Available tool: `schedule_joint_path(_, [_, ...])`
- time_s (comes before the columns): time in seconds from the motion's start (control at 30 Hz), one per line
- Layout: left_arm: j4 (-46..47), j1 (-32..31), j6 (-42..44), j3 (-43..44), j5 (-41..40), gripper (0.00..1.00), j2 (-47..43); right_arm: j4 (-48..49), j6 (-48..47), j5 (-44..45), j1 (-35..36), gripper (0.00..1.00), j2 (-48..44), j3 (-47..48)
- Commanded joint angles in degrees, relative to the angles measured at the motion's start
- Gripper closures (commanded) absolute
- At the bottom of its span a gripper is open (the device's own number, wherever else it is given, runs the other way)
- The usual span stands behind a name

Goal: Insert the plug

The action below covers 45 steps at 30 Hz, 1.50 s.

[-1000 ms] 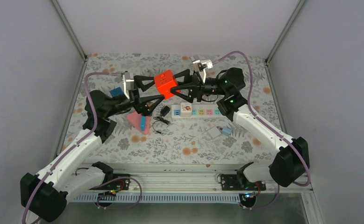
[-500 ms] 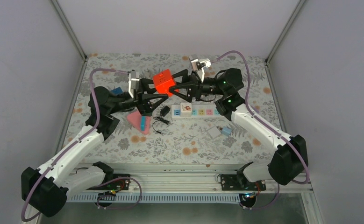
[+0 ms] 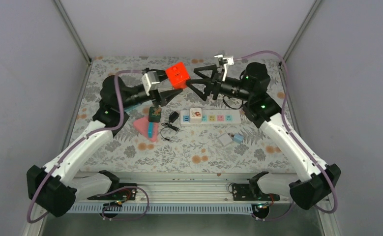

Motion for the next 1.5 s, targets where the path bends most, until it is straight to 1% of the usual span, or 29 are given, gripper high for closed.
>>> schedule_joint_path(0.0, [-4.4, -0.2, 16.3, 5.0, -2.2, 0.7, 5.2, -17.6, -9.9, 13.5, -0.3, 0.0, -3.0, 2.4])
schedule_joint_path(0.13, [-12.2, -0.4, 22.8, 9.7, -3.4, 0.7, 9.9, -26.5, -12.2, 20.9, -0.3, 0.0, -2.3, 5.5])
schedule_joint_path(0.23, [-11.8, -1.7, 27.5, 8.9, -8.3, 0.7, 11.7, -31.2, -12.8, 24.4, -0.3, 0.0, 0.0, 7.6])
schedule_joint_path(0.33, [-12.4, -3.4, 32.7, 8.8, -12.5, 0.7, 13.8, -34.3, -13.4, 24.8, 0.3, 0.0, 3.3, 9.8])
schedule_joint_path(0.47, [-14.0, -4.8, 35.5, 9.8, -16.2, 0.7, 16.4, -37.0, -14.1, 27.6, 1.5, 0.01, 6.7, 12.3])
schedule_joint_path(0.57, [-14.5, -5.5, 36.7, 9.5, -18.8, 0.71, 17.3, -38.0, -12.8, 31.6, 1.8, 0.03, 8.5, 12.8])
schedule_joint_path(0.63, [-14.9, -5.6, 36.7, 9.7, -19.5, 0.71, 17.9, -38.3, -12.0, 32.1, 1.9, 0.04, 9.3, 12.8])
schedule_joint_path(0.7, [-14.7, -5.7, 36.3, 9.7, -19.5, 0.71, 18.2, -38.8, -11.2, 32.1, 2.0, 0.08, 10.5, 12.5])
schedule_joint_path(0.8, [-14.6, -5.9, 36.5, 9.8, -19.6, 0.71, 18.6, -40.5, -9.5, 33.3, 2.1, 0.17, 12.6, 12.6])
schedule_joint_path(0.87, [-15.3, -6.8, 37.0, 10.4, -21.2, 0.71, 19.1, -40.5, -8.7, 34.1, 2.2, 0.19, 13.2, 12.1])
schedule_joint_path(1.1, [-16.6, -8.2, 38.0, 10.1, -23.5, 0.71, 19.4, -37.0, -8.1, 34.5, 2.2, 0.21, 14.0, 10.7])
schedule_joint_path(1.17, [-16.5, -8.4, 37.9, 9.5, -23.5, 0.7, 18.9, -36.1, -8.1, 33.9, 2.2, 0.26, 14.1, 10.4])
schedule_joint_path(1.2, [-16.3, -8.4, 37.3, 9.1, -23.6, 0.7, 18.6, -35.5, -8.1, 33.5, 2.2, 0.33, 14.1, 10.0])
schedule_joint_path(1.23, [-16.4, -8.3, 36.1, 9.1, -23.9, 0.67, 18.4, -35.2, -8.0, 33.2, 2.2, 0.42, 14.0, 9.8])
schedule_joint_path(1.27, [-17.2, -8.3, 34.6, 9.7, -24.3, 0.62, 18.5, -34.9, -8.0, 33.3, 2.3, 0.49, 13.9, 9.7])
schedule_joint_path(1.3, [-17.9, -8.3, 33.2, 10.3, -24.8, 0.56, 18.6, -34.7, -7.9, 33.7, 2.2, 0.53, 13.7, 9.4])
schedule_joint_path(1.33, [-18.2, -8.3, 31.7, 10.7, -25.1, 0.49, 18.6, -34.7, -7.7, 34.4, 2.2, 0.56, 13.4, 9.1])
schedule_joint_path(1.37, [-17.8, -8.3, 30.1, 10.8, -25.7, 0.41, 18.4, -34.5, -7.6, 35.5, 2.1, 0.57, 12.9, 8.7])
schedule_joint_path(1.43, [-15.8, -8.3, 26.8, 9.6, -26.5, 0.28, 17.6, -34.0, -7.3, 37.5, 1.9, 0.57, 11.6, 7.7])
schedule_joint_path(1.47, [-14.6, -8.3, 25.4, 8.7, -26.9, 0.18, 17.0, -33.8, -7.2, 38.3, 1.5, 0.57, 11.0, 7.0])
